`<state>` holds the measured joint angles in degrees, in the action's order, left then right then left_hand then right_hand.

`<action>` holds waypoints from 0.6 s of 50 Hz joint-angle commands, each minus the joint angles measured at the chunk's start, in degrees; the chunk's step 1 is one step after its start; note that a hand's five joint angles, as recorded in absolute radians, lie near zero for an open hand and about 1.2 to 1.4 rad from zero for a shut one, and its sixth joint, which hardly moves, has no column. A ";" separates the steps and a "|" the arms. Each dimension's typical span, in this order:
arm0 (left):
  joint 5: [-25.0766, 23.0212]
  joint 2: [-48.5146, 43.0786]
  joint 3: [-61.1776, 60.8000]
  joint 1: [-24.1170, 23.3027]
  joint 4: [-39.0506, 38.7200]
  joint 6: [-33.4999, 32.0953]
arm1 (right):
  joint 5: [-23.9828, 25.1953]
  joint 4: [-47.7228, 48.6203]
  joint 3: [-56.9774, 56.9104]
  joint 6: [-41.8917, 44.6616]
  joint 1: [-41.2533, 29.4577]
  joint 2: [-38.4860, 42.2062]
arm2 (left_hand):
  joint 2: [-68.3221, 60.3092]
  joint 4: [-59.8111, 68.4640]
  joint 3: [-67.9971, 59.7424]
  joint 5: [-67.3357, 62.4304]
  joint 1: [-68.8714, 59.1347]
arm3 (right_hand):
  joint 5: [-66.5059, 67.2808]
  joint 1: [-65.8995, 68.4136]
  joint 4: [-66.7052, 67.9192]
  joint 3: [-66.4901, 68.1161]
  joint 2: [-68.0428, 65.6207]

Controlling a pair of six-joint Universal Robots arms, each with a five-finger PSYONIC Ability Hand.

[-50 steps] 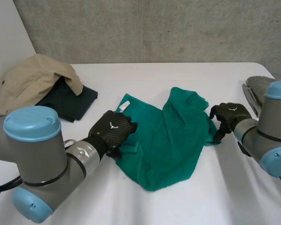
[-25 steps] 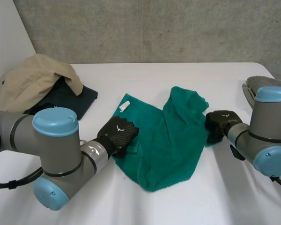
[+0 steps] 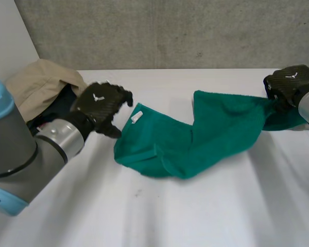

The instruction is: Fold the laundry.

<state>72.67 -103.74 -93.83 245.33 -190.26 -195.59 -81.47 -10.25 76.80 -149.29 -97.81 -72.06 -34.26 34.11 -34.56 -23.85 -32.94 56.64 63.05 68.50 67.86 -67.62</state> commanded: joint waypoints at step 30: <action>12.84 -27.04 15.43 -12.07 -0.02 -2.86 | 1.31 7.18 16.54 -2.14 0.78 1.04 | 1.67 -1.53 1.97 1.26 0.35 | 13.36 16.95 11.50 12.14 -12.38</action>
<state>85.59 -132.30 -77.70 233.45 -190.28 -198.50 -80.14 -3.18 92.88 -151.55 -97.10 -71.02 -27.56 27.86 -27.55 -18.31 -26.49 56.64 63.05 68.51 67.85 -67.62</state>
